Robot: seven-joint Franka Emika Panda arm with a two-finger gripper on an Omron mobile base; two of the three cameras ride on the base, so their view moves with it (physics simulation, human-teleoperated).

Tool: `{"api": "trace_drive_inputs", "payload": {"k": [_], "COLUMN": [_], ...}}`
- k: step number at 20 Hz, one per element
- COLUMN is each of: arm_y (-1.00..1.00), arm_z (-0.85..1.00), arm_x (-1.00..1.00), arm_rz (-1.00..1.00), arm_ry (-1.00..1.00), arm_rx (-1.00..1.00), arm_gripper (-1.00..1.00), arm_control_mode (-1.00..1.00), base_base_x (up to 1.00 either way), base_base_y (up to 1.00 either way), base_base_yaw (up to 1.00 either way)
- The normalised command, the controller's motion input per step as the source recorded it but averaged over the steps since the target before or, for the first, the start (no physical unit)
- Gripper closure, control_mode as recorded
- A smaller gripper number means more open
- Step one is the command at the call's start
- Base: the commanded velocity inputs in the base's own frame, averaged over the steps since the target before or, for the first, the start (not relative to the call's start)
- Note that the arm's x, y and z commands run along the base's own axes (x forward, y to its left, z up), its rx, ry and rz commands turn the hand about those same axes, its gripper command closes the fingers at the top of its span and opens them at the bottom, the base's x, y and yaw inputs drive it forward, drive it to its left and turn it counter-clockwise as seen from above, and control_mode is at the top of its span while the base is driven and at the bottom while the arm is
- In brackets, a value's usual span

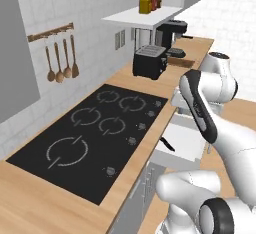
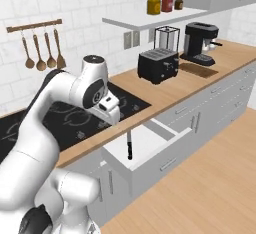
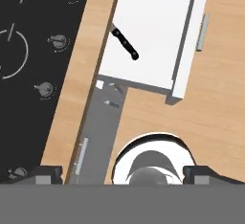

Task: Pick up the knife from the drawer and place it on the cutting board. Then place the meat from the plate to the cutting board.

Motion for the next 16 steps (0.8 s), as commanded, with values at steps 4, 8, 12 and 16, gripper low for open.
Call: {"api": "trace_drive_inputs", "payload": {"k": [4,8,12,16], "arm_y": [-0.63,-0.4,-0.27,-0.37], "arm_z": [-0.97,-0.88,-0.86,-0.9], "arm_x": [0.81,0.83,0.51,0.14], "arm_rz": [-0.01,-0.01,-0.03,-0.04], "arm_ry": [0.02,0.09,0.09,0.06], "arm_rx": [0.09,0.0,0.0,0.0], "arm_gripper": [-1.0,-1.0,-1.0,-1.0], "arm_control_mode": [-1.0,-1.0,-1.0,-1.0], "base_base_x": [0.0,0.0,0.0,0.0], "base_base_y": [0.0,0.0,0.0,0.0], "base_base_yaw": [0.0,0.0,0.0,0.0]}}
